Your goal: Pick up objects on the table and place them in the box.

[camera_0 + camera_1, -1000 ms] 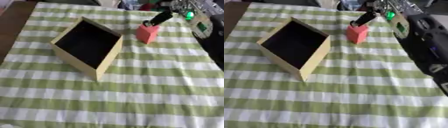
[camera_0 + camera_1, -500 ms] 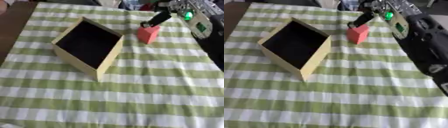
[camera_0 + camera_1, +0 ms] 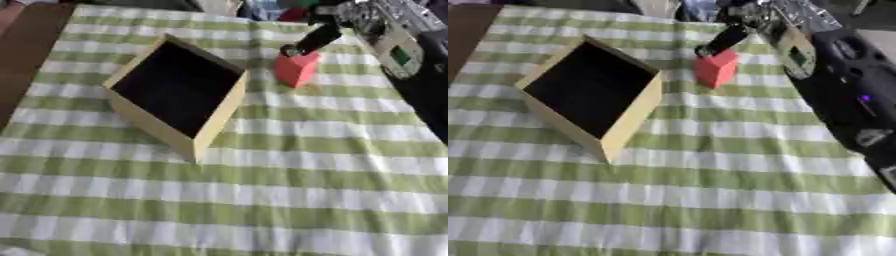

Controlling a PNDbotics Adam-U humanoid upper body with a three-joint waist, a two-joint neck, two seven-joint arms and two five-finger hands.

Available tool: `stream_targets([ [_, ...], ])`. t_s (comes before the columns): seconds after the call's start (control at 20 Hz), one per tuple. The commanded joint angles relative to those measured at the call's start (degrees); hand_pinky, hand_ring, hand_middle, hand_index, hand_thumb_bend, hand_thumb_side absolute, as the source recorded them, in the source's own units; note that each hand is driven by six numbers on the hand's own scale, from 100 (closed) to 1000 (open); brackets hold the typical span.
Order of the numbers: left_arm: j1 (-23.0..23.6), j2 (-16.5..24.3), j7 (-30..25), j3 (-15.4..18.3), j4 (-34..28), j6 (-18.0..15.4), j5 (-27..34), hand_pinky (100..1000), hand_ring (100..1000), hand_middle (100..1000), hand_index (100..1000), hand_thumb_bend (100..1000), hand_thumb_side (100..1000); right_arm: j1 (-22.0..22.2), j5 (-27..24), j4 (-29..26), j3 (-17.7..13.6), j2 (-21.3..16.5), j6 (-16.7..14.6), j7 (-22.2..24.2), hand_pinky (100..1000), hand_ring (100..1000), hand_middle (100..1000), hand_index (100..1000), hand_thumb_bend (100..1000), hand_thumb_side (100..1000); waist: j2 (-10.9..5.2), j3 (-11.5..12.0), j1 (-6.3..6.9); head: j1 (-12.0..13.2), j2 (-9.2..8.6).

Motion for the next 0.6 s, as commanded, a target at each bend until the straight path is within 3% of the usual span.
stream_targets([
  [0.05,-0.90,0.45,-0.28,0.27,-0.95,-0.11,0.07,1000,503,480,666,108,142,-0.66,2.25,2.00,-0.14,-0.12,5.00,3.28,1000,1000,921,989,434,686,-0.92,-0.10,0.31,-0.16,-0.76],
  [0.35,-1.02,0.40,-0.34,0.24,-0.95,-0.17,0.12,1000,504,480,666,110,141,-0.06,4.55,4.64,-1.12,1.02,4.58,2.83,1000,1000,920,986,438,697,-0.85,-0.17,0.38,-0.03,-0.94],
  [0.6,-1.12,0.34,-0.38,0.22,-0.95,-0.18,0.14,1000,505,481,666,110,140,0.31,3.46,5.87,-1.81,1.72,5.09,2.68,1000,1000,916,999,369,760,-0.74,-0.12,0.38,-0.06,-1.23],
])
